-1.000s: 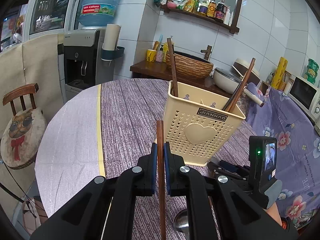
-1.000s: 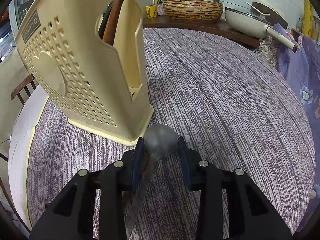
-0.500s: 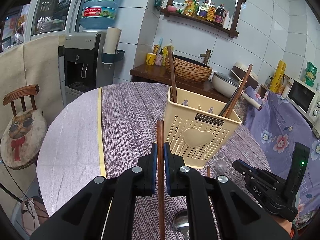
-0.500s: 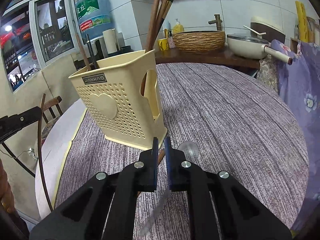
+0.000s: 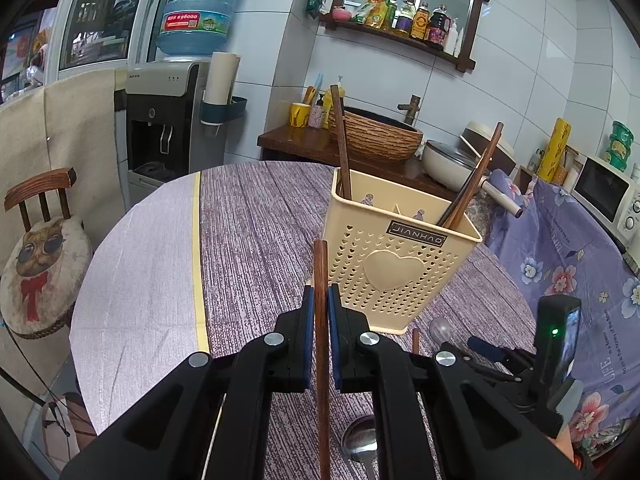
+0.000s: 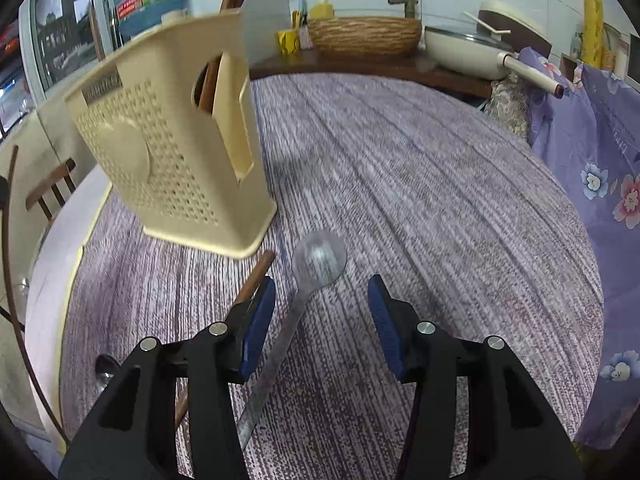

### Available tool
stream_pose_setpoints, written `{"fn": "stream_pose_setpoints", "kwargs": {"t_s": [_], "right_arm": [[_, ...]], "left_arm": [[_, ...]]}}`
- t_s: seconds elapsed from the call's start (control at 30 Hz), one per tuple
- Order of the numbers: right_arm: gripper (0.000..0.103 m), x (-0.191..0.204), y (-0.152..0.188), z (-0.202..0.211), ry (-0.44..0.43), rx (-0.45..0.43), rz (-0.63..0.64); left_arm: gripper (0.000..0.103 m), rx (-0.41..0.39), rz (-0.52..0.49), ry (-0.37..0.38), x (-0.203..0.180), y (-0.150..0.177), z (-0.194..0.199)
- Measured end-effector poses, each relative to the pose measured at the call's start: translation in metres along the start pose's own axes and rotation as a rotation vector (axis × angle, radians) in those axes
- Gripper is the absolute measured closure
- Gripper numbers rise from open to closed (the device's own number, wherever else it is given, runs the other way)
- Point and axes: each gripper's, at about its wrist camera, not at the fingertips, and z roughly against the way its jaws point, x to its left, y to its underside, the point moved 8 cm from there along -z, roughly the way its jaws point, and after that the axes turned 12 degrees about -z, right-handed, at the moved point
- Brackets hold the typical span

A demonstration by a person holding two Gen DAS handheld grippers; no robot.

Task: Organize utensils
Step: 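Hold the chopstick above the holder with the left tool while the right tool lifts the spoon, then lower the chopstick into the holder and open the left tool while the right tool raises the spoon over it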

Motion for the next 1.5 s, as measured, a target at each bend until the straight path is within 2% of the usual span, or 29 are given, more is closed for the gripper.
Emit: {"fn": "stream_pose_setpoints", "kwargs": {"t_s": [0.17, 0.47, 0.53, 0.6, 0.7, 0.8, 1.0, 1.27, 1.5], "right_arm": [[0.054, 0.005, 0.003, -0.019, 0.069, 0.037, 0.053], [0.054, 0.005, -0.016, -0.036, 0.071, 0.053, 0.027], [0.057, 0.005, -0.017, -0.036, 0.071, 0.053, 0.028], [0.066, 0.006, -0.017, -0.035, 0.068, 0.049, 0.031], [0.066, 0.004, -0.016, -0.032, 0.059, 0.049, 0.017], [0.067, 0.002, -0.015, -0.027, 0.014, 0.051, -0.016], [0.067, 0.004, -0.023, 0.009, -0.049, -0.056, -0.020], [0.067, 0.010, -0.034, 0.088, -0.186, -0.208, 0.012], [0.067, 0.019, -0.032, 0.124, -0.267, -0.242, 0.038]], "left_arm": [[0.095, 0.002, 0.000, 0.001, 0.001, 0.000, 0.000], [0.095, 0.005, 0.004, 0.005, 0.000, 0.001, -0.003], [0.095, 0.006, 0.002, 0.005, 0.000, 0.001, -0.003], [0.095, 0.007, 0.003, 0.006, 0.000, 0.002, -0.004], [0.095, 0.007, 0.003, 0.008, 0.001, 0.001, -0.004], [0.095, 0.003, 0.002, 0.009, 0.001, 0.001, -0.003], [0.095, -0.010, 0.007, 0.013, 0.002, -0.002, 0.002], [0.095, -0.052, 0.003, 0.028, 0.001, -0.010, 0.022], [0.096, -0.084, -0.008, 0.051, -0.001, -0.018, 0.039]]}}
